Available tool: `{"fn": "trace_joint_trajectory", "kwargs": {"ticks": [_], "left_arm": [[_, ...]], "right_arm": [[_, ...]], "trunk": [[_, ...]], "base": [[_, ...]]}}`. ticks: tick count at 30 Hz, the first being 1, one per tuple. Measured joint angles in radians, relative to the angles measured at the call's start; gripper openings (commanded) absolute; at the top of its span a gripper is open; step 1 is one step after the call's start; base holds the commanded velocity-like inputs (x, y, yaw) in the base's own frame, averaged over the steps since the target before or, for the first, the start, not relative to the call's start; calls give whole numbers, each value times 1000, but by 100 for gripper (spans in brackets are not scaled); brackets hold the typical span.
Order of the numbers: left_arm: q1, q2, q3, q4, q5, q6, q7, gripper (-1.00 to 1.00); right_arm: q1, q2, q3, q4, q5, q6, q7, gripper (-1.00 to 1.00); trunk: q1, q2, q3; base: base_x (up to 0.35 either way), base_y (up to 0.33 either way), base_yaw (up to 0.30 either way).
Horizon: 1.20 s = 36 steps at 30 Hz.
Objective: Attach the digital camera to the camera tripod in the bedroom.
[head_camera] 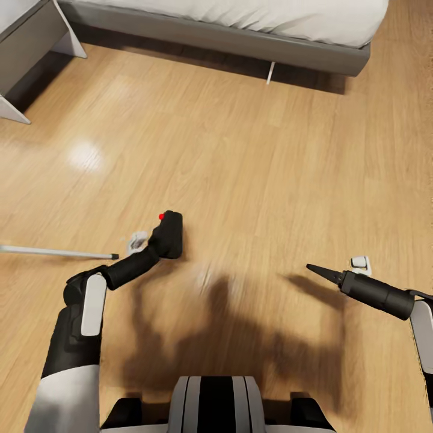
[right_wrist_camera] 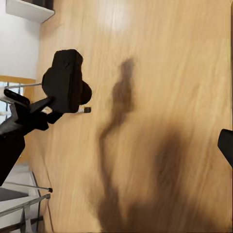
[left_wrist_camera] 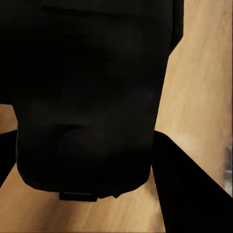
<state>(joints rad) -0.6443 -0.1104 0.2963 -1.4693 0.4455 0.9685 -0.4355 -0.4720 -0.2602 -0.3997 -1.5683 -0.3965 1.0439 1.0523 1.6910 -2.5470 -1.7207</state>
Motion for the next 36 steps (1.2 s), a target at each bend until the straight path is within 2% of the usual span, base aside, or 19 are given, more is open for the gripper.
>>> {"fn": "trace_joint_trajectory", "kwargs": {"ticks": [1, 5, 8, 12, 21, 31, 36], "left_arm": [[26, 18, 40, 9, 54, -4, -34, -100], [90, 54, 109, 22, 119, -34, -119, -100], [116, 62, 127, 29, 141, -40, -150, -100], [138, 68, 138, 32, 149, -42, -165, -100], [147, 76, 141, 32, 151, -43, -170, -100], [148, 74, 133, 35, 152, -52, -166, -100], [148, 69, 128, 43, 151, -54, -161, -100]], "right_arm": [[0, -17, 0, 1, 1, 0, 0, 100], [2, -58, 1, 8, 0, 0, 1, 100], [3, -67, 1, 28, 0, 0, 2, 100], [4, -76, -2, 43, -3, 0, 4, 100], [5, -80, -35, 54, 0, 0, 5, 100], [5, -80, -40, 56, 4, 0, 5, 100], [5, -80, -40, 56, 34, 0, 3, 100]], "trunk": [[0, 0, 4], [-2, 1, 19], [-4, 2, 31], [-5, 3, 46], [-9, 5, 81], [-14, 7, 120], [-16, 8, 139]], "base": [[0, 0, 0], [0, 0, 0], [0, 0, 0], [0, 0, 0], [0, 0, 0], [0, 0, 0], [0, 0, 0]]}}
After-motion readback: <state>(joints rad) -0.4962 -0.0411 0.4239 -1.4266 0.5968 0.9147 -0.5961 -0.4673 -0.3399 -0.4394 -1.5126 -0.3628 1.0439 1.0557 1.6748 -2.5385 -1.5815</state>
